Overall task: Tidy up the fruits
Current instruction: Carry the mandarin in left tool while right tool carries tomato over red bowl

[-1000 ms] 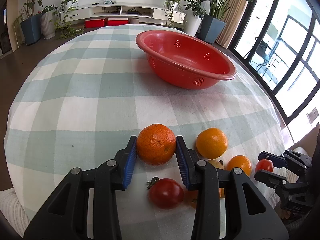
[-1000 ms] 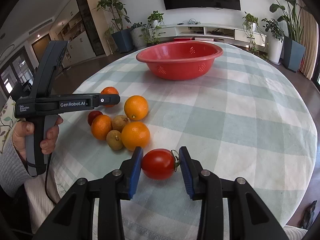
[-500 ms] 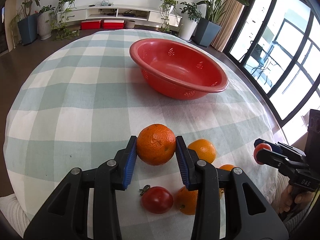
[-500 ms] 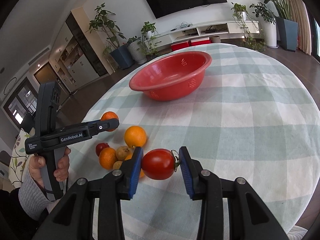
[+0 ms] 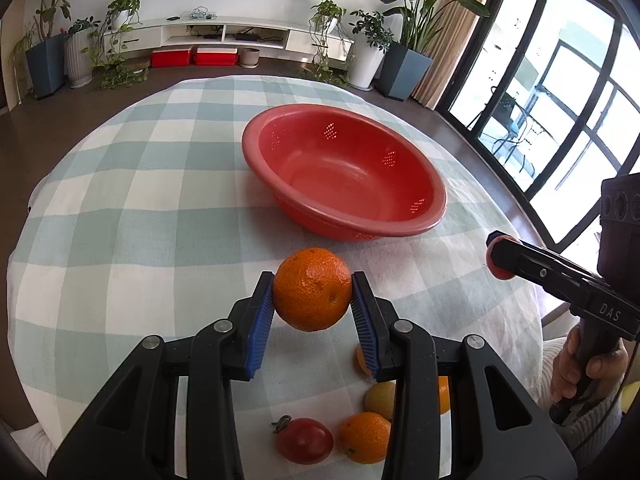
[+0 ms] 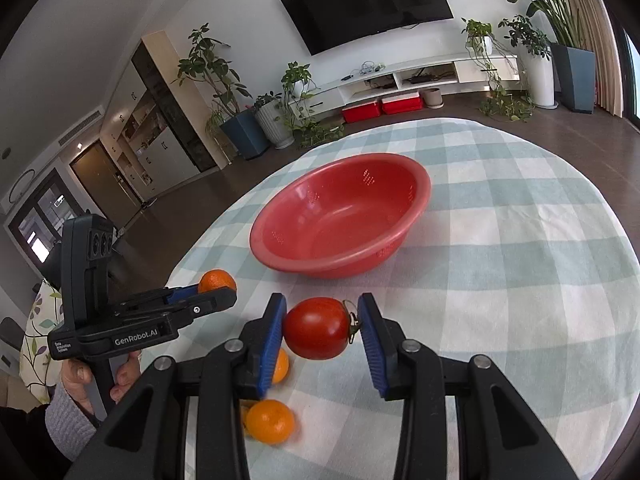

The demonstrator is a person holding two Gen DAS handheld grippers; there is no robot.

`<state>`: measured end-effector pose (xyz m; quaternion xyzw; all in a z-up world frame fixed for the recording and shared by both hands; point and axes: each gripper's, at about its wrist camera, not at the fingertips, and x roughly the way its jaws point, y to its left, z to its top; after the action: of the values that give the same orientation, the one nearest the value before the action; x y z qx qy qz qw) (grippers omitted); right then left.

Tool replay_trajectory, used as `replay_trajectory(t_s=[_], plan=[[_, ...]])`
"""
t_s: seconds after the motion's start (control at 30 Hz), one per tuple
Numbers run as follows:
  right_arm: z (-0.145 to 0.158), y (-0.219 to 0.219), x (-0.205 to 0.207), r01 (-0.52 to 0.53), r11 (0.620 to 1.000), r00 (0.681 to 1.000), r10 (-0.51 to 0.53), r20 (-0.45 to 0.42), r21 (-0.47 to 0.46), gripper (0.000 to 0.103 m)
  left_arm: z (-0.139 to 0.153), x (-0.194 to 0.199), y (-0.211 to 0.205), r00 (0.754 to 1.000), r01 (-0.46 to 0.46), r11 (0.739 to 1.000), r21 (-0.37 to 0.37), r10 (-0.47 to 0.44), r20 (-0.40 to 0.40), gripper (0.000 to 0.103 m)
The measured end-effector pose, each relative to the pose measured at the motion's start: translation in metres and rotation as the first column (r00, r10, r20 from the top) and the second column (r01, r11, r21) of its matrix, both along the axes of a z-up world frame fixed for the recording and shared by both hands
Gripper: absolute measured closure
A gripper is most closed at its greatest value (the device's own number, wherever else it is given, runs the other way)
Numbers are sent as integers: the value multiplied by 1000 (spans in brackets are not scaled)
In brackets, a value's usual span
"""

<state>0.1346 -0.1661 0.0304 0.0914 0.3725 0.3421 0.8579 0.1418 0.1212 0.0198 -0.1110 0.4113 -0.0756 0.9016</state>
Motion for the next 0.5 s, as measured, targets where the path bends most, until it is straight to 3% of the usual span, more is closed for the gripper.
replay_trajectory(t_s=[0.5], plan=[[12,26,56,-6,1000,1000,6,26,-15,63,27,47,-12,998,39,999,28,-40,40,68]])
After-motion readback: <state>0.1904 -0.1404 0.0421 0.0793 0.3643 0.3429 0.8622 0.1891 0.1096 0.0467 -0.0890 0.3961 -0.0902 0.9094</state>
